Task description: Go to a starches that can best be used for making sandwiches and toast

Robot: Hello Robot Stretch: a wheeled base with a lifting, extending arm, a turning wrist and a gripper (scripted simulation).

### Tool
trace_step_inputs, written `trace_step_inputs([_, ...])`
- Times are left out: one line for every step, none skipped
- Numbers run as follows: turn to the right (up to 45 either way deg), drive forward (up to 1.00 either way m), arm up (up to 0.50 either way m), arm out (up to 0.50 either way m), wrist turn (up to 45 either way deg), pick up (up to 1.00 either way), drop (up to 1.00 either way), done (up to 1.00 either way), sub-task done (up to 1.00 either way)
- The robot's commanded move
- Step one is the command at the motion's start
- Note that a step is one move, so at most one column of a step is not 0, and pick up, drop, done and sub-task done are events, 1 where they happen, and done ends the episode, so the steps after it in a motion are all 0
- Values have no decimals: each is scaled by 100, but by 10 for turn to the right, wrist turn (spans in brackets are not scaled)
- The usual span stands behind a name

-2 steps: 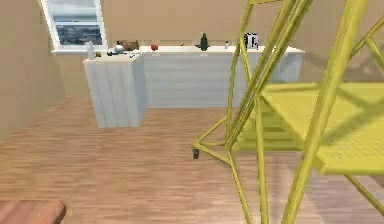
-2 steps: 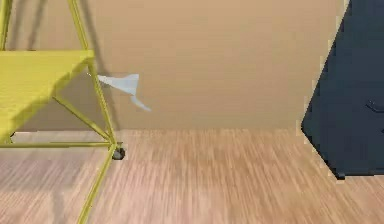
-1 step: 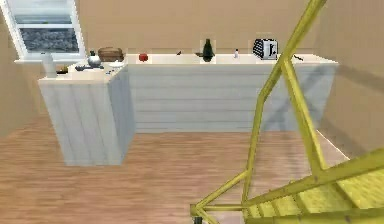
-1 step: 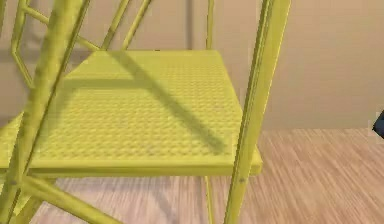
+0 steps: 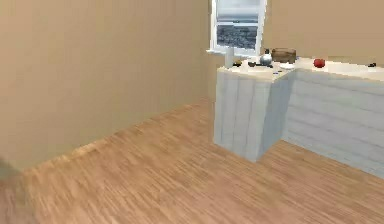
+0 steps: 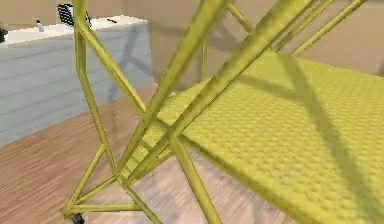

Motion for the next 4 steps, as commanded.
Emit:
trace_step_inputs([-450,0,0,0,0,0,0,0,0])
trace_step_inputs([-60,0,0,0,0,0,0,0,0])
trace_step_inputs([0,45,0,0,0,0,0,0,0])
trace_step_inputs([-450,0,0,0,0,0,0,0,0])
